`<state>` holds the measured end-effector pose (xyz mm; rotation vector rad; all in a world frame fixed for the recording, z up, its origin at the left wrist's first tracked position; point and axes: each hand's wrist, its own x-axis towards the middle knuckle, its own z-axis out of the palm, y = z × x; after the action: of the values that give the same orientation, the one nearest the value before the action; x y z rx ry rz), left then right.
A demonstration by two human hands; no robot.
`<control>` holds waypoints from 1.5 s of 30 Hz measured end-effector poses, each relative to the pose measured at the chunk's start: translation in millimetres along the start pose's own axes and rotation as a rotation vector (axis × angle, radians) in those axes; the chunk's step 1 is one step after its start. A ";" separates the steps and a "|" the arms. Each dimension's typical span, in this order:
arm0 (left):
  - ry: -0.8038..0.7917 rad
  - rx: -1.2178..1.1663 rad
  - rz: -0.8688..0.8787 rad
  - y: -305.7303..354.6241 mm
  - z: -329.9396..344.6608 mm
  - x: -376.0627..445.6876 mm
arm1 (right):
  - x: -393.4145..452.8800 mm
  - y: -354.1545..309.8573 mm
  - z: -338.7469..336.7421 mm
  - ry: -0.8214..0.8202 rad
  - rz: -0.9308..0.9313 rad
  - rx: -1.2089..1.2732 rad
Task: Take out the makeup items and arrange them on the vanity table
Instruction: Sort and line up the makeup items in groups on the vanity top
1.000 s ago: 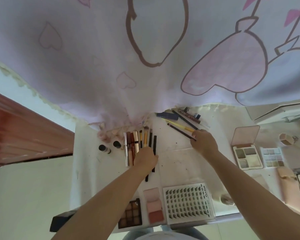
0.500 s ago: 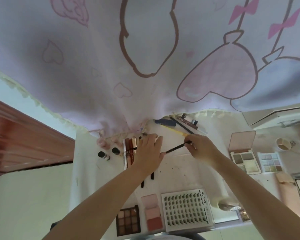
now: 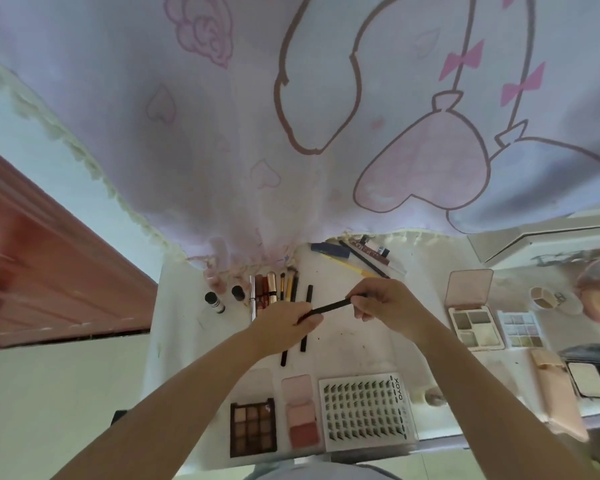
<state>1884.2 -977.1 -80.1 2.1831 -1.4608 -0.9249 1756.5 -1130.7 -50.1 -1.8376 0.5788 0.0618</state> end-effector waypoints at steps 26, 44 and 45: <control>0.102 -0.013 -0.069 -24.3 -44.0 -25.5 | -4.4 -30.5 -4.5 0.240 -0.080 0.183; 0.075 -0.168 -0.057 -13.5 -28.9 -21.6 | 4.0 -29.6 16.8 0.121 -0.018 0.130; 0.066 -0.196 -0.055 -13.5 -26.4 -21.2 | 6.0 -28.9 18.5 0.119 -0.009 0.117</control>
<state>1906.2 -954.0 -62.4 2.0986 -1.2309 -0.9609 1778.2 -1109.5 -33.0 -1.7377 0.6440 -0.0869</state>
